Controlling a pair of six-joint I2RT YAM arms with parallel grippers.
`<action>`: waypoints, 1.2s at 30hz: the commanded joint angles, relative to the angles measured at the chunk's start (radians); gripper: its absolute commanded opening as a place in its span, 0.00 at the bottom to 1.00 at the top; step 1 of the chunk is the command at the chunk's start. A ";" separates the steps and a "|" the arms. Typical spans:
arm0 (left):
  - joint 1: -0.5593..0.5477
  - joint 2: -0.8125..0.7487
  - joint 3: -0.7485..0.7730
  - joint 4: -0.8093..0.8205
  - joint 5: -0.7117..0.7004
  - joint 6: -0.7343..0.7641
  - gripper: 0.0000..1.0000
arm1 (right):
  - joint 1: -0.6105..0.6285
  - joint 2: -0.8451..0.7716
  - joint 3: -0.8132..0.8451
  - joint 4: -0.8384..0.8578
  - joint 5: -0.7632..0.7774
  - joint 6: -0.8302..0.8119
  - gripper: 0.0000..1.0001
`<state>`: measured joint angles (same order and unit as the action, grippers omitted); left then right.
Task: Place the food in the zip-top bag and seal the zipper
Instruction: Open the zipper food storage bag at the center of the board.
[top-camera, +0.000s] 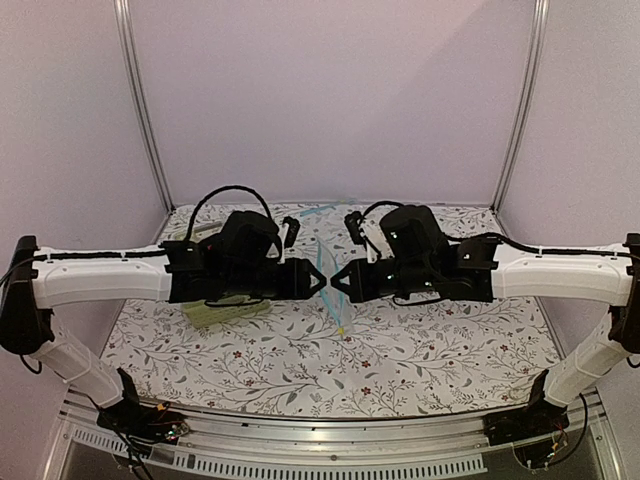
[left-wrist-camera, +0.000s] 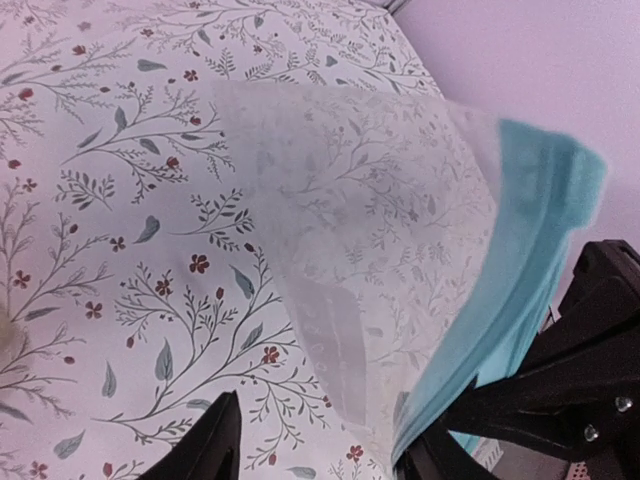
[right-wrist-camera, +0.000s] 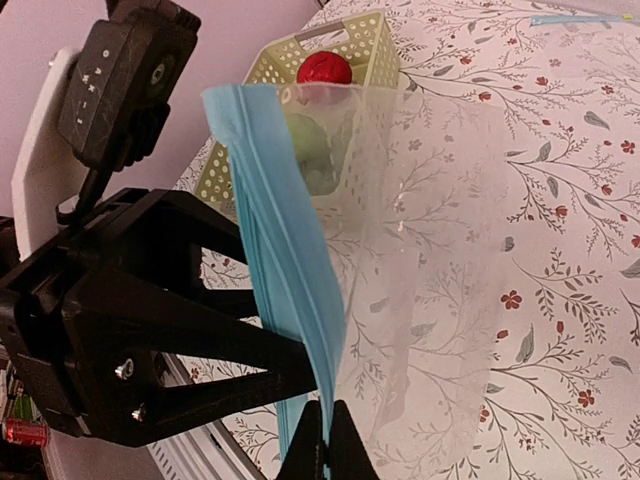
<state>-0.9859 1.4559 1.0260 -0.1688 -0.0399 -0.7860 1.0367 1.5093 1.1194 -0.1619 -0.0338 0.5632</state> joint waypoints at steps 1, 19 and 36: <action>-0.023 0.044 0.030 -0.083 -0.068 -0.012 0.51 | 0.015 0.013 0.027 -0.029 0.071 -0.018 0.00; -0.026 0.084 -0.016 -0.063 -0.150 -0.074 0.04 | 0.037 0.022 0.064 -0.216 0.362 0.005 0.00; -0.007 0.273 0.141 -0.134 0.057 -0.048 0.00 | 0.036 0.001 0.094 -0.320 0.324 0.071 0.49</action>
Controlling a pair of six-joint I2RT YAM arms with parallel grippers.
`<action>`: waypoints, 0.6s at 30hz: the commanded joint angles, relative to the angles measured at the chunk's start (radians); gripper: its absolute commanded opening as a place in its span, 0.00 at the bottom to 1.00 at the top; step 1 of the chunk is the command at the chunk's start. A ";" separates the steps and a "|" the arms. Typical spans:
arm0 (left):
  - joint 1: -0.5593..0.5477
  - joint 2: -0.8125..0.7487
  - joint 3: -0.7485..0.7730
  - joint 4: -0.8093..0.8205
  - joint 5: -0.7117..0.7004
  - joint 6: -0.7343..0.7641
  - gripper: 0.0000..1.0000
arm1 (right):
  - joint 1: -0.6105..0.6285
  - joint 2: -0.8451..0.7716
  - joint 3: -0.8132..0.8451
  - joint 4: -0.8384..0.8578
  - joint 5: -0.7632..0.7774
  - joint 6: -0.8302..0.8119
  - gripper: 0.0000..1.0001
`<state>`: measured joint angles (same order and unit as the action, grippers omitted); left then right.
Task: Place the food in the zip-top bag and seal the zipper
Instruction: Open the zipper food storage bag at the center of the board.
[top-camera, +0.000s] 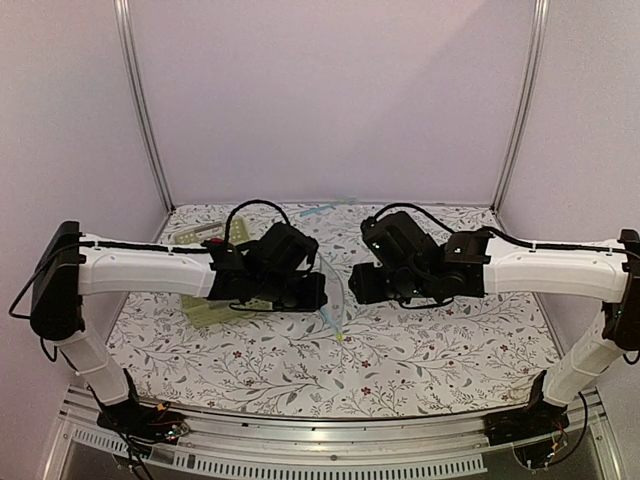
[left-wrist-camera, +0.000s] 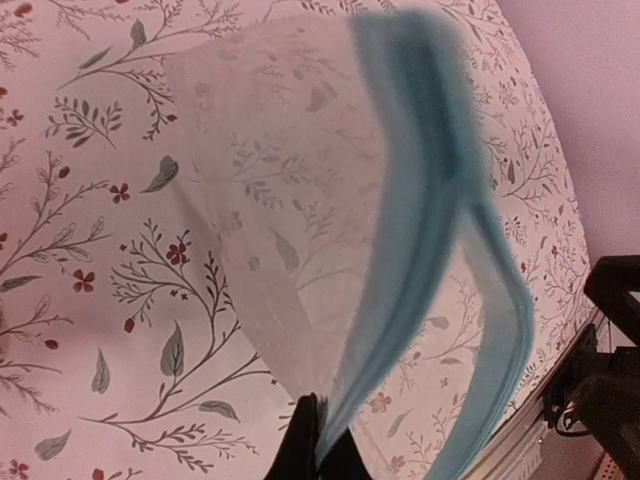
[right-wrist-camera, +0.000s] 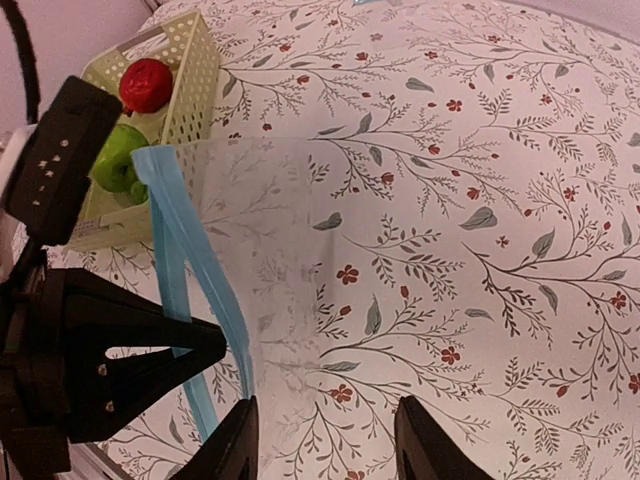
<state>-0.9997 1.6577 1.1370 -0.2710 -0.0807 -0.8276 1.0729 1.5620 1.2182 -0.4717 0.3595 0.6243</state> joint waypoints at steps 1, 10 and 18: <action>0.006 0.082 0.034 -0.026 0.111 -0.009 0.00 | 0.000 -0.072 -0.019 -0.004 -0.087 0.013 0.51; 0.010 0.101 0.008 0.080 0.190 -0.056 0.00 | -0.001 -0.205 -0.164 0.184 -0.295 0.141 0.37; 0.015 0.081 -0.031 0.151 0.231 -0.094 0.00 | -0.003 -0.091 -0.176 0.327 -0.388 0.207 0.18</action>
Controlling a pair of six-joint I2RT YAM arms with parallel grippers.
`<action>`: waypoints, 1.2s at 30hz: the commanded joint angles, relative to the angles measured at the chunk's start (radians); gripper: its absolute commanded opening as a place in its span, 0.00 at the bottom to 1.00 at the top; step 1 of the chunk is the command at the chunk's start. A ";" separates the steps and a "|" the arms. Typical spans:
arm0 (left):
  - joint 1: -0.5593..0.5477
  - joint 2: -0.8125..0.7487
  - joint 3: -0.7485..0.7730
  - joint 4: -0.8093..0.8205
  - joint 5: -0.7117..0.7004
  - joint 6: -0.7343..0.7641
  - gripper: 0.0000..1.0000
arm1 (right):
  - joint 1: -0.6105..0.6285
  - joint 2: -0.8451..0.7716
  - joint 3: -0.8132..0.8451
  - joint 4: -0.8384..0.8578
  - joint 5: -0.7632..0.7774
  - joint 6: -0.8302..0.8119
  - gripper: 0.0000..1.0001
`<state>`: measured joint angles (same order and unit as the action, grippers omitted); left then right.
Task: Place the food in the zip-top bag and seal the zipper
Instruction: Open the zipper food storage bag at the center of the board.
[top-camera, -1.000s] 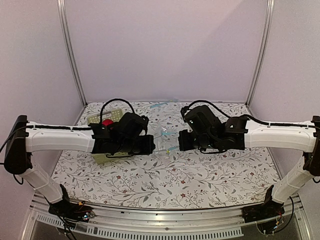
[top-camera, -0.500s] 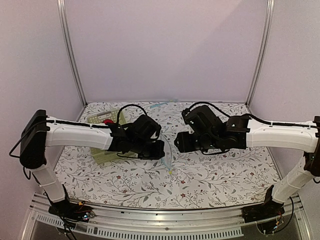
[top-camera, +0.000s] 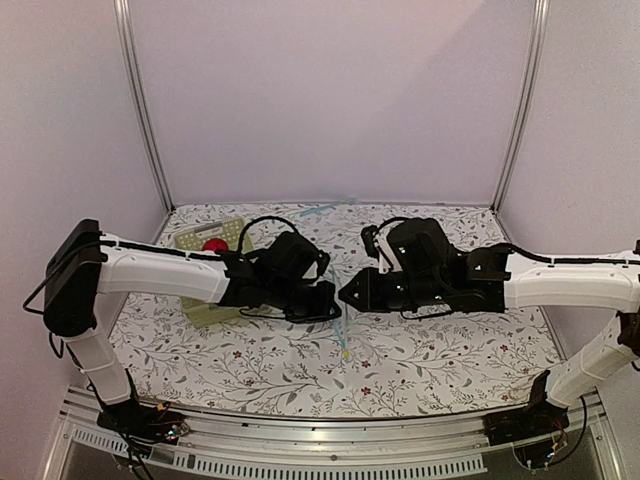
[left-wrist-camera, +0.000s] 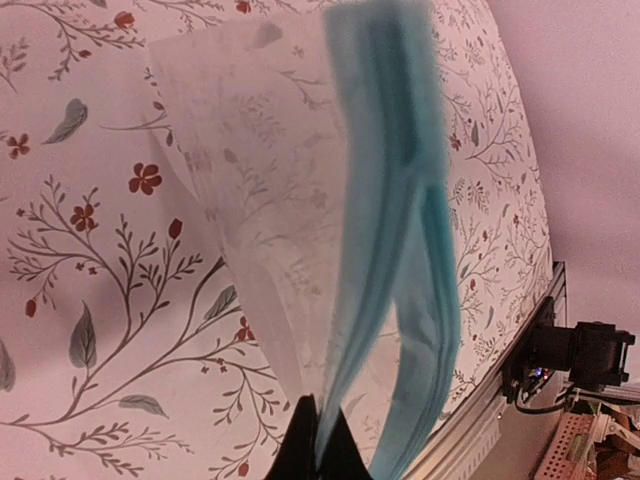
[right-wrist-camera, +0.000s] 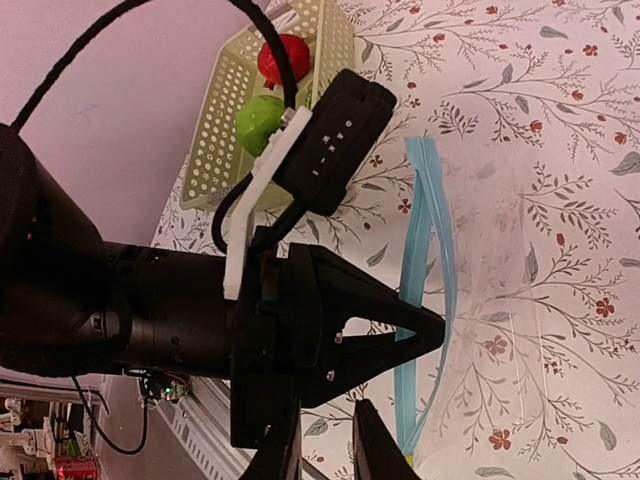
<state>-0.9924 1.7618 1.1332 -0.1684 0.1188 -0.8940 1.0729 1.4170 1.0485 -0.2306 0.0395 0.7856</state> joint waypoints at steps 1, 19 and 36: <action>0.008 -0.025 -0.031 0.051 0.033 -0.030 0.00 | -0.003 0.068 -0.001 0.092 -0.069 0.046 0.18; 0.021 -0.102 -0.085 0.024 0.005 -0.007 0.00 | -0.050 0.175 0.035 0.119 -0.130 -0.003 0.17; 0.028 -0.119 -0.080 0.052 0.054 0.040 0.00 | -0.078 0.275 0.081 0.070 -0.141 -0.085 0.15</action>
<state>-0.9730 1.6810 1.0573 -0.1509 0.1467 -0.8650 1.0000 1.6432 1.1027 -0.1192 -0.1390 0.7208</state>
